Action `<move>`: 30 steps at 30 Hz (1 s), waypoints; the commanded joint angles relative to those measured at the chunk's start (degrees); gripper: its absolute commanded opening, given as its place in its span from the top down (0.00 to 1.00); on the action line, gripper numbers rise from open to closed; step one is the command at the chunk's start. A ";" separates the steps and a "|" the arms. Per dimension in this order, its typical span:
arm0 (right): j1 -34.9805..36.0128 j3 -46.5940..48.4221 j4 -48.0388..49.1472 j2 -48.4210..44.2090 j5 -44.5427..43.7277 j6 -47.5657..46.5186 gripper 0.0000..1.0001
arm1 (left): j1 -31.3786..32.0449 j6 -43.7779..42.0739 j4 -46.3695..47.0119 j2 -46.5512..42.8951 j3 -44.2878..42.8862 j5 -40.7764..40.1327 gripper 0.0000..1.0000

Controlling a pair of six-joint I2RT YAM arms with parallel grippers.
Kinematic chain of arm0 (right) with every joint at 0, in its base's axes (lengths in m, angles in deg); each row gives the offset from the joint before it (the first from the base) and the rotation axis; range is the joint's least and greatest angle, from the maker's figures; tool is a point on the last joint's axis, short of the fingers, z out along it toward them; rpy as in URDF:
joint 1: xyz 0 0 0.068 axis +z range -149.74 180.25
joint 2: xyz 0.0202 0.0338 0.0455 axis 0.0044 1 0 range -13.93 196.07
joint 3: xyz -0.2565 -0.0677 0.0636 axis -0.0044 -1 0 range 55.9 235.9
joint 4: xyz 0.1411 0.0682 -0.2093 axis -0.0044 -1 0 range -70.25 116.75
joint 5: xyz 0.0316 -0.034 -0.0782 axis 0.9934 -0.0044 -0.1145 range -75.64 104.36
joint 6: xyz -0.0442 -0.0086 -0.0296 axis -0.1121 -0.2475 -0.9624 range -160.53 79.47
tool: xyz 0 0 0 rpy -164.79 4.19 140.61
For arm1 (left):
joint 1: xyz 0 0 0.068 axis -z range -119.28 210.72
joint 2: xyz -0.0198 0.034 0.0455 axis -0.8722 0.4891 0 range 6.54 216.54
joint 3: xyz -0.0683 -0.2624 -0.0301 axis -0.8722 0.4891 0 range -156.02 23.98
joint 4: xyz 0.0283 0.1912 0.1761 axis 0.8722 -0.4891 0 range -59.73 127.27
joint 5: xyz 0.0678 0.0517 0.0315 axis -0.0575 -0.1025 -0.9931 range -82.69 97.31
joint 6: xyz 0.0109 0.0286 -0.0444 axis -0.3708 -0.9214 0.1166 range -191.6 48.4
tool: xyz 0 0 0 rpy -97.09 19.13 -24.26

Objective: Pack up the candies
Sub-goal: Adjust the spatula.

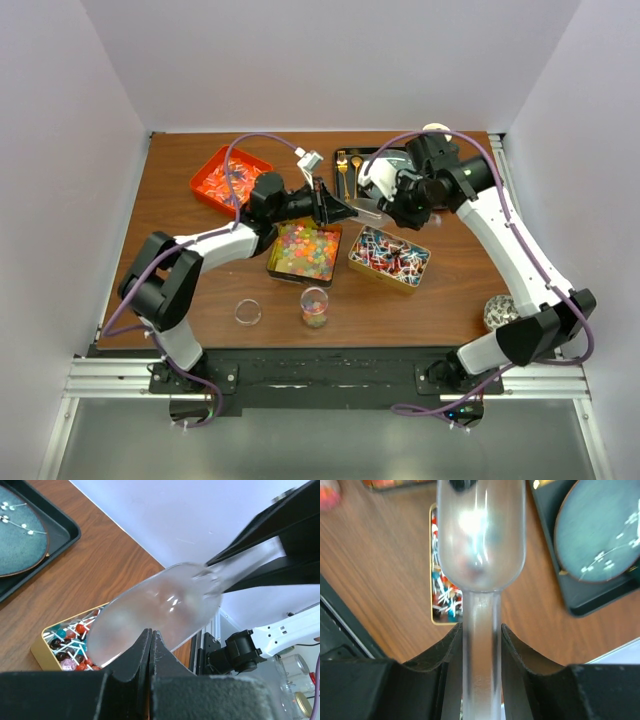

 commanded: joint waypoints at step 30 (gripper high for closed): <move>0.23 -10.78 -16.26 -0.75 -19.69 -10.56 1.00 | -3.69 -27.27 -24.05 -3.45 7.69 -14.75 0.64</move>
